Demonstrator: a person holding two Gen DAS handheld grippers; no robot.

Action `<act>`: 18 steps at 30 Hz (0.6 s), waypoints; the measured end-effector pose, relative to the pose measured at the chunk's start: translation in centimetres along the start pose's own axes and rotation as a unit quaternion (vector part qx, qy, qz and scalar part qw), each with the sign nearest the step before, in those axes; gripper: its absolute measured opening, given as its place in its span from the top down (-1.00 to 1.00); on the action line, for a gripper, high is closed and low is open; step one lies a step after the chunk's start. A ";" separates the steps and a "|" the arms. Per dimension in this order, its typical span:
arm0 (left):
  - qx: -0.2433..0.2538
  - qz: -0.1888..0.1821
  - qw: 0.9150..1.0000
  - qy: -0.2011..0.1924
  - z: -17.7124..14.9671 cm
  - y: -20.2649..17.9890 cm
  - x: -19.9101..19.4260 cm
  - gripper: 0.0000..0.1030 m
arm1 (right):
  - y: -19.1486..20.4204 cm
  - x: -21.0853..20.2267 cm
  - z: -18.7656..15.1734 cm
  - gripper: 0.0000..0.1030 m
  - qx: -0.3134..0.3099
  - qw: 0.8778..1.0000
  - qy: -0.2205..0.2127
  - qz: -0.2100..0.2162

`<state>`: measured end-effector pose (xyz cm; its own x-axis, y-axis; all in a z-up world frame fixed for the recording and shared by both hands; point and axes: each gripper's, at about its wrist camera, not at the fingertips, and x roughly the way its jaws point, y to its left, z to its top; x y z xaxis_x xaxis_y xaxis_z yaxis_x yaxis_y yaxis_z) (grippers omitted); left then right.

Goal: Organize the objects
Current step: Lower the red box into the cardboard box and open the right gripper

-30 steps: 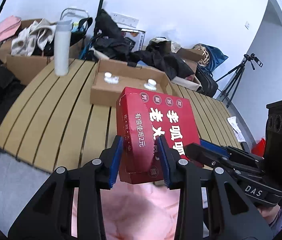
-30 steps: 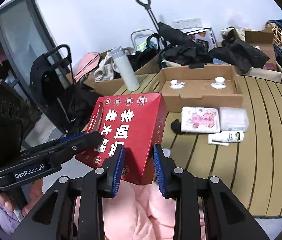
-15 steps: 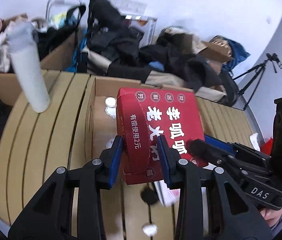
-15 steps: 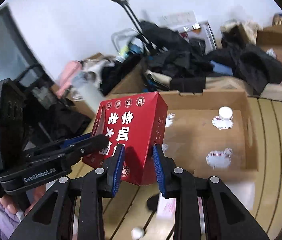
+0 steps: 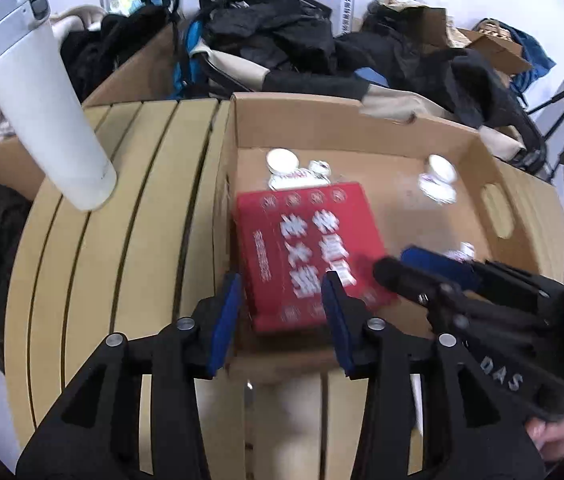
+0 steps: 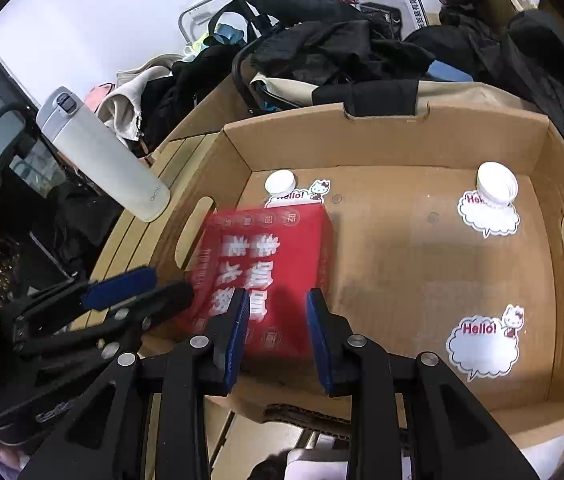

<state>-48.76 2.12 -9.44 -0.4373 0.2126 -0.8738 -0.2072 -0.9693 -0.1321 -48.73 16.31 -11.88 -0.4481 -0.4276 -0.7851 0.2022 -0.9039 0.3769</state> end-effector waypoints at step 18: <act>0.014 0.068 0.988 -0.140 -8.2 -4.1 -23.9 -1.00 | -0.9 -27.5 -6.3 -0.92 -0.041 0.984 -0.125 -0.118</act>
<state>-30.29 0.01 8.10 -0.6871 0.1109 -0.7181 -0.1532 -0.9882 -0.0060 -31.11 28.77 6.27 -0.6885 -0.2000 -0.6972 0.1327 -0.9797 0.1500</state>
